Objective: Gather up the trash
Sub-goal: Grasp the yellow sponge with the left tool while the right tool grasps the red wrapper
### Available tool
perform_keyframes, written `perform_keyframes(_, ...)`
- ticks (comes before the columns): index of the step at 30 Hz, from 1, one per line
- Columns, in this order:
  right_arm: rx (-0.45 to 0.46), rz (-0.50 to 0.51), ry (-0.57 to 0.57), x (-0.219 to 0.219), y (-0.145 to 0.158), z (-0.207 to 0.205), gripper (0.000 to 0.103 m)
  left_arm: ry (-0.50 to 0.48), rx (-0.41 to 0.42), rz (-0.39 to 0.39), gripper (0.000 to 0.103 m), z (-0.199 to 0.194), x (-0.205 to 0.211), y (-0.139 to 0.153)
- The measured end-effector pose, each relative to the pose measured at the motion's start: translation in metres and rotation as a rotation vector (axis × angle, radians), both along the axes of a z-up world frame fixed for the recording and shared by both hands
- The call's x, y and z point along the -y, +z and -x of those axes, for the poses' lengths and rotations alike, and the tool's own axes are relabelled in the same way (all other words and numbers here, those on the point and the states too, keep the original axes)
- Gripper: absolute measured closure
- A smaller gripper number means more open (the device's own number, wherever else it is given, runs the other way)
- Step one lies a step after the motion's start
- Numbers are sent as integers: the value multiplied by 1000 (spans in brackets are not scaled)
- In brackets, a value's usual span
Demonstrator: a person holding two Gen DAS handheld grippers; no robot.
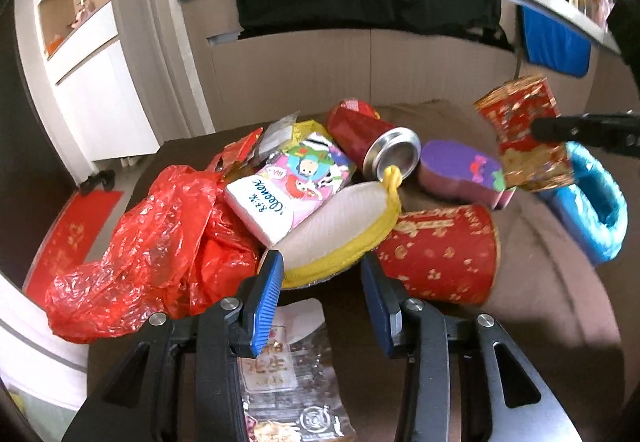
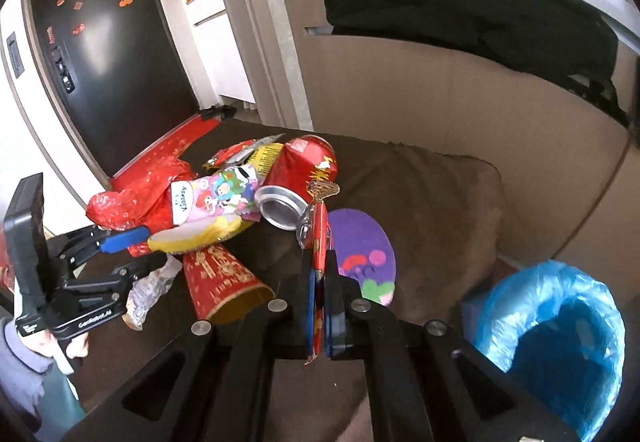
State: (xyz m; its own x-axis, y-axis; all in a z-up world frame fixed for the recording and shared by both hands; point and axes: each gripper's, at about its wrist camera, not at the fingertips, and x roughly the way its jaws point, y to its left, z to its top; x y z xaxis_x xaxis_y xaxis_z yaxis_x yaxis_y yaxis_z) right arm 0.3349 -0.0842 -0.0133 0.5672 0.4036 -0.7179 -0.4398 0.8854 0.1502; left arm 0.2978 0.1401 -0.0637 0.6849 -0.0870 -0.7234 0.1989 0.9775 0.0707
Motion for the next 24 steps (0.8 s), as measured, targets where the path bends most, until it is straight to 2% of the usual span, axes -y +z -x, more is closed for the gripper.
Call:
perform_keyframes(4,-3,-4,-21,5,-1,7,100,4,-58,-15,63,-13,2,-10)
perform_keyframes(7,0,2,-34,5,-2,14,100,29,-66,53,70,-19,-2,-8)
perform_keyframes(9,4,9,-38,5,-1,19,100,45,-53,84,75,-19,-3,-3)
perform_keyframes(14,18,13,-39,7,2,30,100,114,-9,100,89,-20,-7,12)
perform_keyframes(18,28,-10,-41,12,10,37,100,141,30,143,91,-13,-7,34)
perform_keyframes(24,42,-25,-39,18,18,46,100,141,65,139,92,3,10,58)
